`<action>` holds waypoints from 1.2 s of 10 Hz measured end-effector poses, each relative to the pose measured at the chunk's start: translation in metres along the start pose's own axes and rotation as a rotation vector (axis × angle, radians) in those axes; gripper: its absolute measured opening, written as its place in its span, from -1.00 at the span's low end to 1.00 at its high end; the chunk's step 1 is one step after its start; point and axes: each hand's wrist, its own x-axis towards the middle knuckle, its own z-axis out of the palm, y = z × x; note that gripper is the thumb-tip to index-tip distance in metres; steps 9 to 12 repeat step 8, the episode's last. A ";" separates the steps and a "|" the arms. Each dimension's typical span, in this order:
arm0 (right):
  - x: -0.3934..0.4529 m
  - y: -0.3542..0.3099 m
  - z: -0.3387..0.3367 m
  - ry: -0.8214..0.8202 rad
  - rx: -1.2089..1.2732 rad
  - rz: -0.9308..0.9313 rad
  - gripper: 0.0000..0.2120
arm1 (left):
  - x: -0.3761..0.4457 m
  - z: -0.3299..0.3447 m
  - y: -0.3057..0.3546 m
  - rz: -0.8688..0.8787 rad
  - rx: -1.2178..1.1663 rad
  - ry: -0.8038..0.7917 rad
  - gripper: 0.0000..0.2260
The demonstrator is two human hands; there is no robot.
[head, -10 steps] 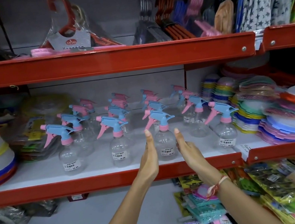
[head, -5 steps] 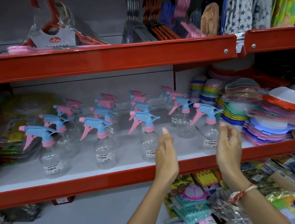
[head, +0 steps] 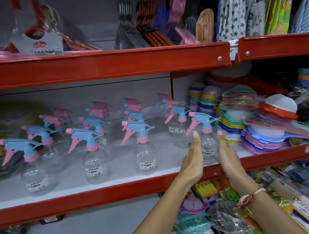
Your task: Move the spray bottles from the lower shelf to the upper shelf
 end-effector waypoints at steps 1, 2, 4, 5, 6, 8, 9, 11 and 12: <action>-0.001 0.000 0.004 -0.019 -0.017 -0.022 -0.32 | -0.001 -0.005 -0.006 0.008 -0.028 0.028 0.11; -0.005 -0.003 0.011 -0.051 -0.068 -0.022 -0.29 | -0.003 -0.011 -0.010 0.039 -0.045 0.045 0.05; -0.008 -0.007 0.017 -0.064 -0.124 -0.050 -0.31 | -0.007 -0.018 -0.015 0.030 -0.024 0.060 0.06; -0.004 -0.008 0.020 -0.066 -0.078 -0.061 -0.35 | -0.008 -0.024 -0.008 0.036 0.029 0.041 0.04; -0.015 -0.041 0.061 -0.106 -0.064 -0.133 -0.34 | -0.015 -0.073 0.000 0.086 0.054 0.119 0.03; -0.014 -0.036 0.048 0.031 -0.042 -0.186 -0.37 | -0.036 -0.079 -0.001 0.188 0.139 0.212 -0.32; -0.014 -0.036 0.048 0.031 -0.042 -0.186 -0.37 | -0.036 -0.079 -0.001 0.188 0.139 0.212 -0.32; -0.014 -0.036 0.048 0.031 -0.042 -0.186 -0.37 | -0.036 -0.079 -0.001 0.188 0.139 0.212 -0.32; -0.014 -0.036 0.048 0.031 -0.042 -0.186 -0.37 | -0.036 -0.079 -0.001 0.188 0.139 0.212 -0.32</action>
